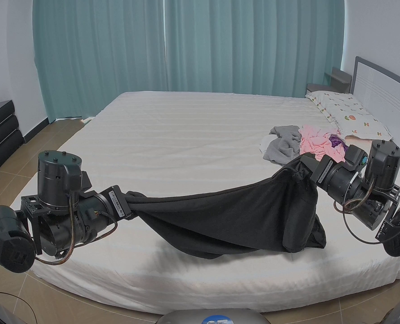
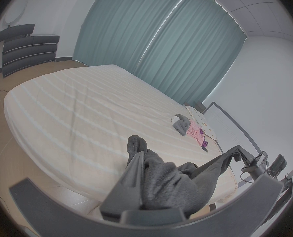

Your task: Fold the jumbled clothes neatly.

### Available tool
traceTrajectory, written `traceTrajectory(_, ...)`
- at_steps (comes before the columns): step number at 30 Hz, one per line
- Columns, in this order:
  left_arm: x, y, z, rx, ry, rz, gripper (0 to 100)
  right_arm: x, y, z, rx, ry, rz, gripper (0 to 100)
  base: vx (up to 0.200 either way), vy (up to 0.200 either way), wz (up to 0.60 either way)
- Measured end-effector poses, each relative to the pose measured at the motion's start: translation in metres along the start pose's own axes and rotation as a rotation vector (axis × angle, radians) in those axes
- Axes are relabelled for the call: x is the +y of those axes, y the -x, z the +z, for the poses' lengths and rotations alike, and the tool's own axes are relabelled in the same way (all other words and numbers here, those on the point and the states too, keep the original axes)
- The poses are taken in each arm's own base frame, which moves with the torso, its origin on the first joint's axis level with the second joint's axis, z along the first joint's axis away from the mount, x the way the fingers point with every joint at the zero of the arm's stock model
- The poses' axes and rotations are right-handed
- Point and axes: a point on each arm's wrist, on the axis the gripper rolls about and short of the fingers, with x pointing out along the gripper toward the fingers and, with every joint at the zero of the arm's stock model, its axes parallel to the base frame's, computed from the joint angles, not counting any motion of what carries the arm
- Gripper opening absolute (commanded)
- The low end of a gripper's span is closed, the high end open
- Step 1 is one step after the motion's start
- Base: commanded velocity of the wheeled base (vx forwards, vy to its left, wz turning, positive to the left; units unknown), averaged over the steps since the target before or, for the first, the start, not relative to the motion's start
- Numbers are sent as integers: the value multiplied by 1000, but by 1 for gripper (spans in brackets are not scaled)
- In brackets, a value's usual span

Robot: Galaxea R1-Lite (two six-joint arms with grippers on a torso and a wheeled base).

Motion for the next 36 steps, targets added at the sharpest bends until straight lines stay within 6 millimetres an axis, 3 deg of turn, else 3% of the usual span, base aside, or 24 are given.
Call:
traceTrajectory(8, 5, 4, -5, 15, -5, 8, 0, -4, 10, -4, 17, 2, -11, 0, 0, 0, 0)
traceTrajectory(13, 6, 8, -9, 24, -9, 6, 0, -6, 21, -4, 19, 2, -12, 0, -200, 0, 0)
traceTrajectory(17, 7, 14, -11, 24, -11, -1, 0, -7, 35, -3, 15, 2, -7, 0, -200, 0, 0)
traceTrajectory(22, 7, 28, -11, 11, -13, -32, 0, -6, 53, 2, -9, -2, 14, 0, 0, 0, 0)
traceTrajectory(32, 3, 65, 4, -65, -13, -92, 0, 13, 100, 37, -153, -20, 127, 0, 0, 0, 0)
traceTrajectory(36, -5, 75, 21, -111, -14, -111, 0, 29, 107, 66, -237, -33, 177, 0, 0, 0, 0)
